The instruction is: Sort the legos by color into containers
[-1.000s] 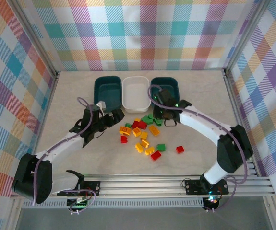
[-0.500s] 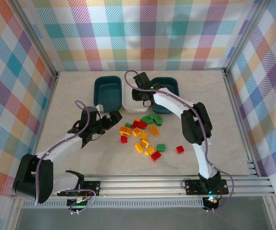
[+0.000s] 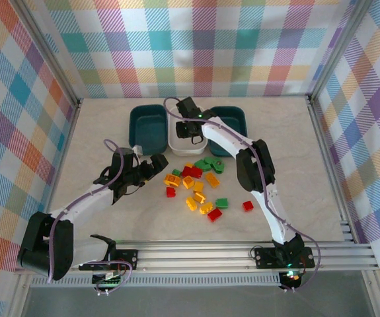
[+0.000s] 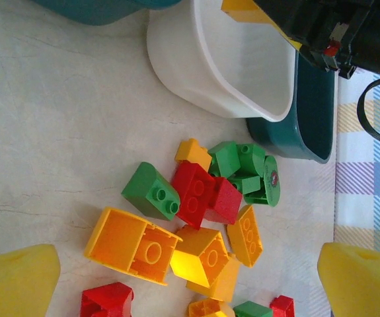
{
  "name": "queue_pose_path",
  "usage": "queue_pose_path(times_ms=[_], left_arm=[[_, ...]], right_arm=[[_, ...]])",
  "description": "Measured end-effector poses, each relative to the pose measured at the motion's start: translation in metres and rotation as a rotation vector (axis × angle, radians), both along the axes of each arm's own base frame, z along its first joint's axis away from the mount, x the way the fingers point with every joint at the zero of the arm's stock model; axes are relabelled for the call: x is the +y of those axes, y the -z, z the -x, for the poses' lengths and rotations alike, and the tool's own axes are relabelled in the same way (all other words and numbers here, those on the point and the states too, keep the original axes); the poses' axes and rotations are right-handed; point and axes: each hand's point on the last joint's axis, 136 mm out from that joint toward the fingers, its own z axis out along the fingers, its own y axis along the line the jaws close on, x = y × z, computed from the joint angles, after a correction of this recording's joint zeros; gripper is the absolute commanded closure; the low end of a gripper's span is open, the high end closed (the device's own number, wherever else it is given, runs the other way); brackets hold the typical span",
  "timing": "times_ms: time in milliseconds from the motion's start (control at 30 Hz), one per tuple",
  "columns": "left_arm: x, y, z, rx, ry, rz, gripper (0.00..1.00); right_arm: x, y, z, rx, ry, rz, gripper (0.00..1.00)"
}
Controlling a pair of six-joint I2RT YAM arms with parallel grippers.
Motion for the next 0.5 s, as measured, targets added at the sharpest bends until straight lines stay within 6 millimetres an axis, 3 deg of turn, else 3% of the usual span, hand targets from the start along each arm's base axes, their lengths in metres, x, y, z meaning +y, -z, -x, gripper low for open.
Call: queue_pose_path(times_ms=[100,333,400,500], left_arm=[[0.0,-0.002,0.001,-0.004,0.0,0.001,0.0],[0.001,-0.009,0.004,-0.016,0.0,0.007,0.0],[0.0,-0.014,0.005,-0.025,0.004,0.015,0.0],[-0.002,-0.022,0.008,-0.046,0.017,0.029,0.0]], right_arm=[[0.0,-0.006,0.0,-0.001,-0.007,0.004,0.48],[-0.001,-0.022,0.001,-0.022,-0.016,-0.002,0.51],[-0.014,-0.022,0.018,-0.008,-0.013,0.02,0.51],[-0.043,-0.034,0.06,0.006,0.0,0.049,0.47]])
